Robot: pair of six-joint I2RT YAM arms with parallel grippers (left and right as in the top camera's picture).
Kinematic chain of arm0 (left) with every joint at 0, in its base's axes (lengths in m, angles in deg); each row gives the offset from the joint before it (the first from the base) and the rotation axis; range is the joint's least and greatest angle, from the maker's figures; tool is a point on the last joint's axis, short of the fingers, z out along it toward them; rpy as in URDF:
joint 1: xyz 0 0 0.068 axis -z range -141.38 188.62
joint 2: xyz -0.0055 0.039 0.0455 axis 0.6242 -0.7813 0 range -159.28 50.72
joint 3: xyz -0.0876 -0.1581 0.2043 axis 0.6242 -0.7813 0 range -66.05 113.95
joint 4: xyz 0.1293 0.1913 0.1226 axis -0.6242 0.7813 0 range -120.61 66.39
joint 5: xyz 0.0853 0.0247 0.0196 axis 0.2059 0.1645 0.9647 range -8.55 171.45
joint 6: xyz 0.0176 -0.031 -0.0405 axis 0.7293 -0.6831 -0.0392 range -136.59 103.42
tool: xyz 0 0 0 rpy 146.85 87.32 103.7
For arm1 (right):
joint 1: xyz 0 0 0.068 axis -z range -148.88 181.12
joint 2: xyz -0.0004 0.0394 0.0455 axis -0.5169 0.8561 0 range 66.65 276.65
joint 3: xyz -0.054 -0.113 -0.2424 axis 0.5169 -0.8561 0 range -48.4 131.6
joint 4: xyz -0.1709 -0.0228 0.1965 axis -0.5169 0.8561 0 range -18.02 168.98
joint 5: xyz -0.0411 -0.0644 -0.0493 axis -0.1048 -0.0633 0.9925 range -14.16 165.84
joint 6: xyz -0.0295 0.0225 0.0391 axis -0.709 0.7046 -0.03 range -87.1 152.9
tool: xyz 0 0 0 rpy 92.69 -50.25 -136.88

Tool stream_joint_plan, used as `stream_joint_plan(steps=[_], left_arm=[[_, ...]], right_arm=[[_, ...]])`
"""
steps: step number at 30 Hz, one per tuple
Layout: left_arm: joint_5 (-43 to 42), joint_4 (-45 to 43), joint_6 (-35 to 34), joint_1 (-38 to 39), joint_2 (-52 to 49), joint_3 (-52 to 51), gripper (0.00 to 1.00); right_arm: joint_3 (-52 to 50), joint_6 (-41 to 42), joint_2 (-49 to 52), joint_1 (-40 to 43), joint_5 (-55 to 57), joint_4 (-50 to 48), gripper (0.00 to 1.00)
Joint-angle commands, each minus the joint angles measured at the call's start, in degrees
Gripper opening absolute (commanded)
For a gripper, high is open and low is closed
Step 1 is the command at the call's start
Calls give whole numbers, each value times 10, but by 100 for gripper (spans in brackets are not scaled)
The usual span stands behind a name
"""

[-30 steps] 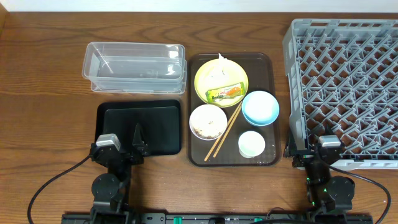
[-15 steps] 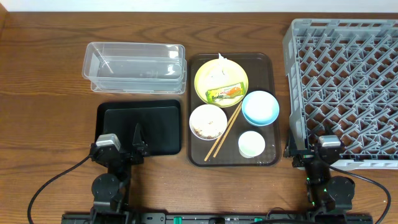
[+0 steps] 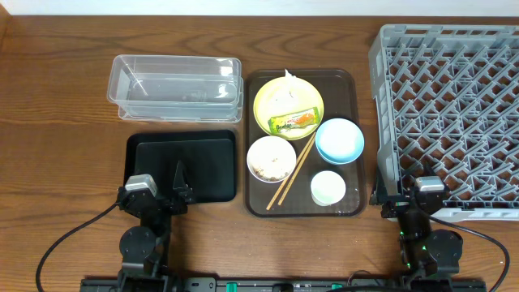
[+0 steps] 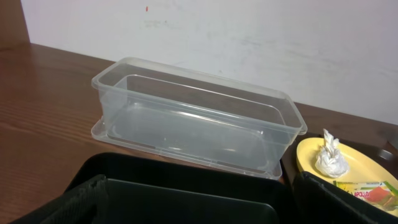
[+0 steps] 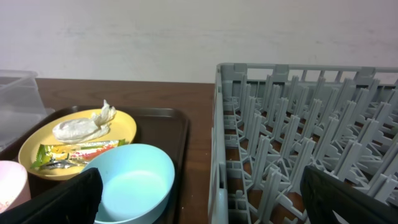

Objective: Sort waste into correct bins and load items into the dishwasher rack

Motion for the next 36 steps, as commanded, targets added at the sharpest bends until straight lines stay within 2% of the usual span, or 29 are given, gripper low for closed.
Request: stream_joint_plan(steps=[1, 5, 7, 10, 16, 21, 25, 31, 36], left_arm=[[3, 10, 8, -3, 3, -18, 95], [8, 8, 7, -3, 3, -18, 95], [-17, 9, 5, -3, 3, -18, 95], [-30, 15, -24, -3, 2, -17, 95], [-29, 41, -27, -3, -45, 18, 95], [-30, 95, -24, -3, -141, 112, 95], [-29, 158, -24, -3, -246, 212, 95], [-36, 272, -24, -3, -418, 363, 95], [-91, 411, -21, -3, -545, 494, 95]], right_arm=[[0, 6, -1, -4, -4, 2, 99], [0, 6, -1, -4, -1, -1, 99], [0, 6, -1, -4, -1, -2, 99], [0, 6, -1, -4, 2, -2, 99], [9, 23, -1, -3, 39, 0, 99], [46, 23, 12, -3, 52, 26, 99], [108, 38, 58, -3, 73, 71, 99], [237, 43, 187, -3, 75, 169, 99], [364, 42, 322, -3, 75, 289, 99]])
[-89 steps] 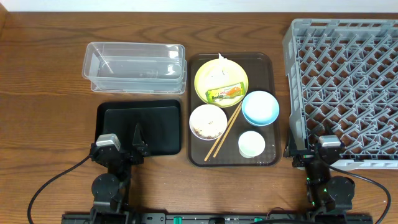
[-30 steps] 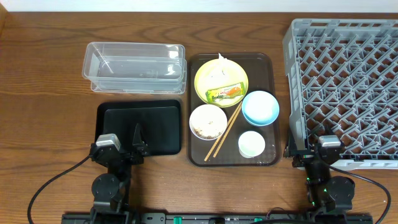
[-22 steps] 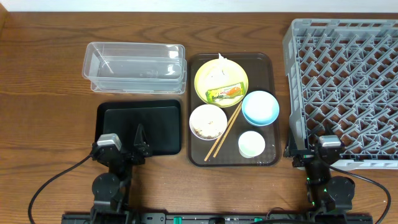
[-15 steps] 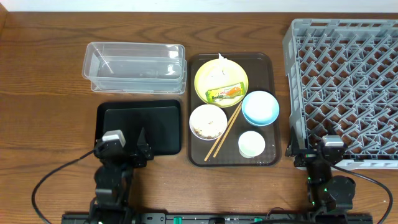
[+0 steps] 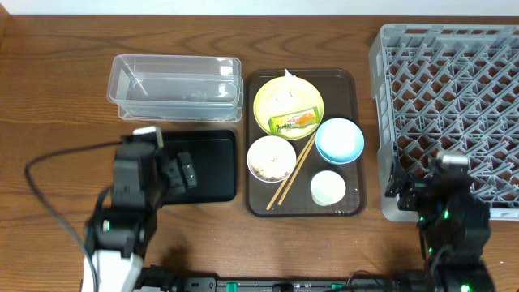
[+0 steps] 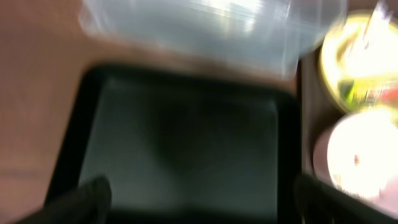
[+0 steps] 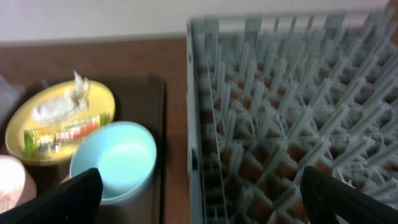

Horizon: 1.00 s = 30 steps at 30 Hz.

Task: Sort waste into correct bins and load items into the dishwasher rack
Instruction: 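Reach left gripper to the yellow plate and grasp the white tissue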

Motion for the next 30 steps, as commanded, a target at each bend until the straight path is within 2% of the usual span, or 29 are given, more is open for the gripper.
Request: stream_joint_plan(steps=[1, 4, 8, 14, 17, 26, 30], left_arm=[[-37, 66, -1, -3, -61, 83, 95], [-38, 123, -2, -3, -94, 129, 95], [-58, 122, -4, -3, -98, 135, 95], [-130, 23, -3, -3, -102, 135, 95], [-132, -21, 3, 5, -130, 147, 95], [-113, -73, 115, 86, -311, 289, 95], [-87, -151, 144, 134, -388, 308, 95]], right_arm=[[79, 9, 76, -3, 8, 58, 99], [128, 9, 130, -3, 7, 103, 99], [155, 9, 172, -3, 7, 117, 99], [155, 12, 178, -3, 5, 115, 99], [154, 12, 178, -3, 5, 114, 99], [154, 12, 178, -3, 5, 115, 99], [154, 12, 178, -3, 5, 114, 99]])
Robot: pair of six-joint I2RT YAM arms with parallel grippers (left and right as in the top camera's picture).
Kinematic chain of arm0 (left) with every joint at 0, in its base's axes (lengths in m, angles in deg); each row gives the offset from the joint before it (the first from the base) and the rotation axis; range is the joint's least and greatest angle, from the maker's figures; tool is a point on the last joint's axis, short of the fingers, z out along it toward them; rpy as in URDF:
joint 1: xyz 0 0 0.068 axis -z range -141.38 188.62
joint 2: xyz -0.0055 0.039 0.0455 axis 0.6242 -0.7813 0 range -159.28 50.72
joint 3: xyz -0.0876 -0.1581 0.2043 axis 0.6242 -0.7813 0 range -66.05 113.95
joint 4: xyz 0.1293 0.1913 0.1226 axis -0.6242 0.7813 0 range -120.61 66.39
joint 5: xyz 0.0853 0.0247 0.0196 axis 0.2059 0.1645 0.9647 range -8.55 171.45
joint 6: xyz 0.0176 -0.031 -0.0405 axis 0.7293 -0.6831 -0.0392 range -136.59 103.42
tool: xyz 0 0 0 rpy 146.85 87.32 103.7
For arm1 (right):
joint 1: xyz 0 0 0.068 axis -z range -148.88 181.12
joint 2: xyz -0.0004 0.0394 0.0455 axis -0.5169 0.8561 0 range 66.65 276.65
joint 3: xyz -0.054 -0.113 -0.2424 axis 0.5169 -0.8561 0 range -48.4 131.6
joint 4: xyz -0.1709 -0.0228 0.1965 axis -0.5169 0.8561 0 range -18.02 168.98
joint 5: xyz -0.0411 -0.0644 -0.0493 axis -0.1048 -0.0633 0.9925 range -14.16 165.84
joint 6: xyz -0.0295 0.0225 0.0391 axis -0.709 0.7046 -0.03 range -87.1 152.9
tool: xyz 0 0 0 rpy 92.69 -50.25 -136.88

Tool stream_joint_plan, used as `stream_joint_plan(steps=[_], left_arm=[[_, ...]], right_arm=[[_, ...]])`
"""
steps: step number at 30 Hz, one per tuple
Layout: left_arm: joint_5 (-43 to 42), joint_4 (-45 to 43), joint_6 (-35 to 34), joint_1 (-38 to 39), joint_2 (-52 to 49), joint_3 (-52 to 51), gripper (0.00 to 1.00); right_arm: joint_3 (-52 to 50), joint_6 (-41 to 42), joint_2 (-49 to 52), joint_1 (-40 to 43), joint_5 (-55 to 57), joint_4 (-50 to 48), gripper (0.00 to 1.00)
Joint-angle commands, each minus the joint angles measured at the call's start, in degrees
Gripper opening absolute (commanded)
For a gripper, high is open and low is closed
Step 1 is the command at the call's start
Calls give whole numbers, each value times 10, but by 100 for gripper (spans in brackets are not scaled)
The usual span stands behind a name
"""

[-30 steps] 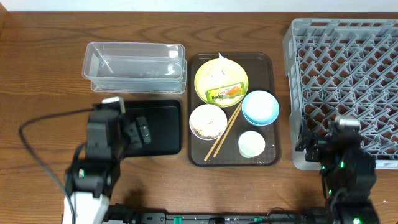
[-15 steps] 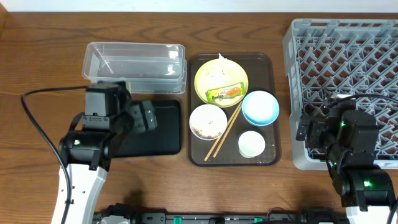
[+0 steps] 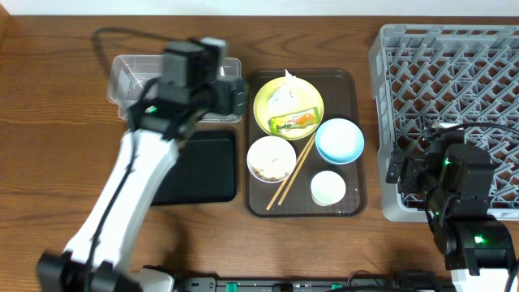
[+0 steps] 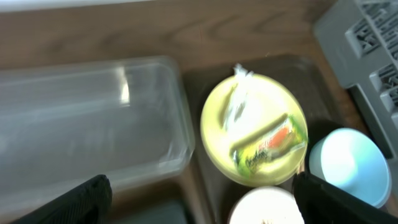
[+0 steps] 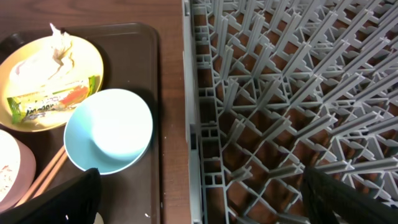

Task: Sort waste into correct bins and load items into the dishwasher rack
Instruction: 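Reach left gripper to the yellow plate and grasp the white tissue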

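Note:
A brown tray (image 3: 350, 81) holds a yellow plate (image 3: 266, 104) with a crumpled tissue (image 3: 284, 91) and a snack wrapper (image 3: 293, 122). Also on it are a blue bowl (image 3: 339, 139), a pinkish bowl with food scraps (image 3: 271, 159), chopsticks (image 3: 293, 170) and a small pale cup (image 3: 328, 188). My left gripper (image 3: 235, 96) hangs open over the clear bin's right end, beside the plate (image 4: 217, 143). My right gripper (image 5: 202, 202) is open above the left edge of the grey rack (image 5: 280, 93), with the blue bowl (image 5: 109, 130) to its left.
A clear plastic bin (image 3: 174, 85) stands at the back left. A black bin (image 3: 195, 166) lies in front of it, partly under my left arm. The grey dishwasher rack (image 3: 454, 89) fills the right side of the table.
My left gripper has moved from over the black bin to the clear bin's right end, next to the yellow plate. My right gripper now looks more steeply down on the rack's left edge.
Both arms were parked low at the table's front edge, grippers open. Then the left was raised over the black bin and the right stood at the rack's front left. Now the left reaches near the plate. Nothing on the tray has moved.

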Motion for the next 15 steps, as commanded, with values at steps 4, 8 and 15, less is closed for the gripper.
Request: stream_joint_plan(steps=[4, 8, 15], left_arm=[[22, -114, 48, 58, -112, 11, 95], [22, -179, 47, 73, -182, 11, 95], [17, -232, 47, 92, -263, 11, 94]], right_arm=[[11, 6, -2, -3, 4, 0, 99], [11, 6, -2, -3, 4, 1, 99], [11, 6, -2, -3, 4, 3, 99]])
